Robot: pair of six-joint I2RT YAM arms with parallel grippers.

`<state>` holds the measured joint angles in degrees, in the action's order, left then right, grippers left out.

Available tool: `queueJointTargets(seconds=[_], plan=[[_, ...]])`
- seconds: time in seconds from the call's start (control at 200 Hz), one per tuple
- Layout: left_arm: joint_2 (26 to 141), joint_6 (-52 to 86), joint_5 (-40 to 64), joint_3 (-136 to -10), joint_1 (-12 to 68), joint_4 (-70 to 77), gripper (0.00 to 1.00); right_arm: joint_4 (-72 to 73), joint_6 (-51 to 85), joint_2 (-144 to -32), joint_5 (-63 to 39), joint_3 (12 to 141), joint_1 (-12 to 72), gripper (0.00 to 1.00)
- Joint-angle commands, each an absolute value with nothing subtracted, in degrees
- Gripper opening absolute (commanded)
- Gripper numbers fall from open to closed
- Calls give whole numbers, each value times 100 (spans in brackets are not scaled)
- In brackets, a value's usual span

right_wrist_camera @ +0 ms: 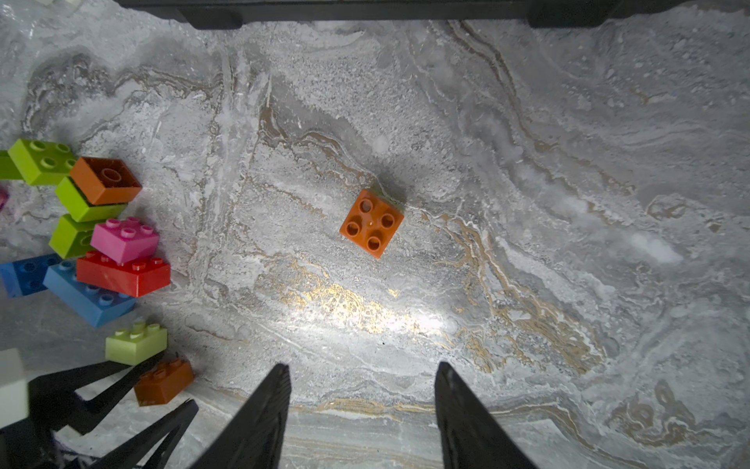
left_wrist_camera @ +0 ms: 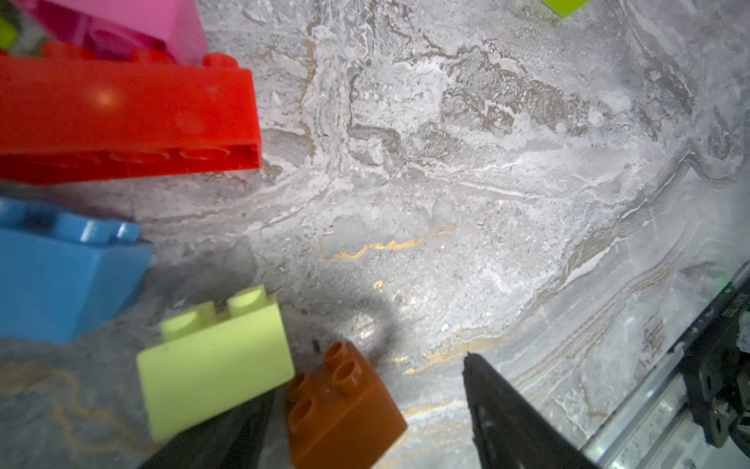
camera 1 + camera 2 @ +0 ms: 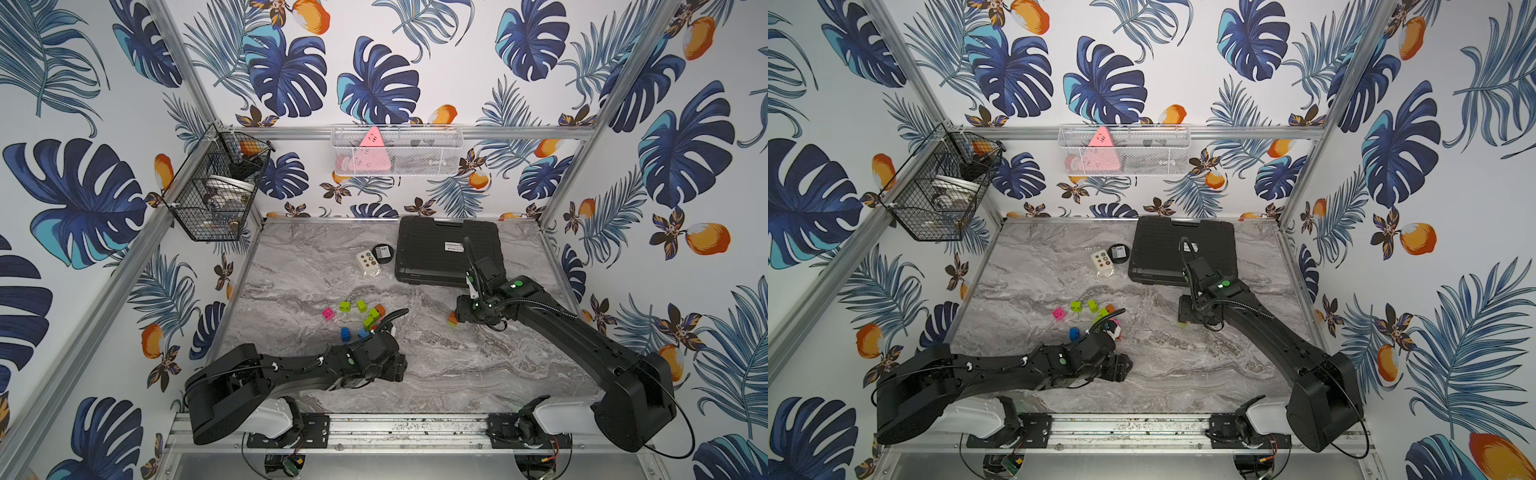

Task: Assemble the letter h with lego
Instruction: Pick up the lego brick from the center of the board.

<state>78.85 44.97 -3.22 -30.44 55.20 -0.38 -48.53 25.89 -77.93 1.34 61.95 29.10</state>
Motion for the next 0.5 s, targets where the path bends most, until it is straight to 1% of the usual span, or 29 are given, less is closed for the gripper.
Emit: queueJointTargets(seconds=[0.0, 0.08, 0.18, 0.25, 0.29, 0.4, 0.43, 0.495], plan=[[7917, 4674, -425, -3120, 5537, -261, 79, -4909, 2516, -7844, -23, 6179, 2906, 60], [8012, 4881, -432, -3154, 5565, -328, 74, -4887, 2505, -7880, -70, 6169, 2906, 60], [8201, 5060, -460, -3255, 5631, -369, 71, -4812, 2533, -7901, -113, 6130, 2906, 60], [8347, 5080, -512, -3383, 5635, -492, 65, -4774, 2541, -7913, -190, 6118, 2904, 59], [8424, 5105, -574, -3469, 5651, -642, 61, -4756, 2549, -7915, -207, 6106, 2904, 59], [8500, 5207, -702, -3560, 5652, -904, 42, -4751, 2551, -7911, -235, 6086, 2906, 59], [8492, 5213, -712, -3551, 5656, -912, 41, -4759, 2549, -7919, -237, 6089, 2902, 60], [8439, 5198, -697, -3540, 5667, -914, 42, -4796, 2540, -7941, -265, 6107, 2907, 60]])
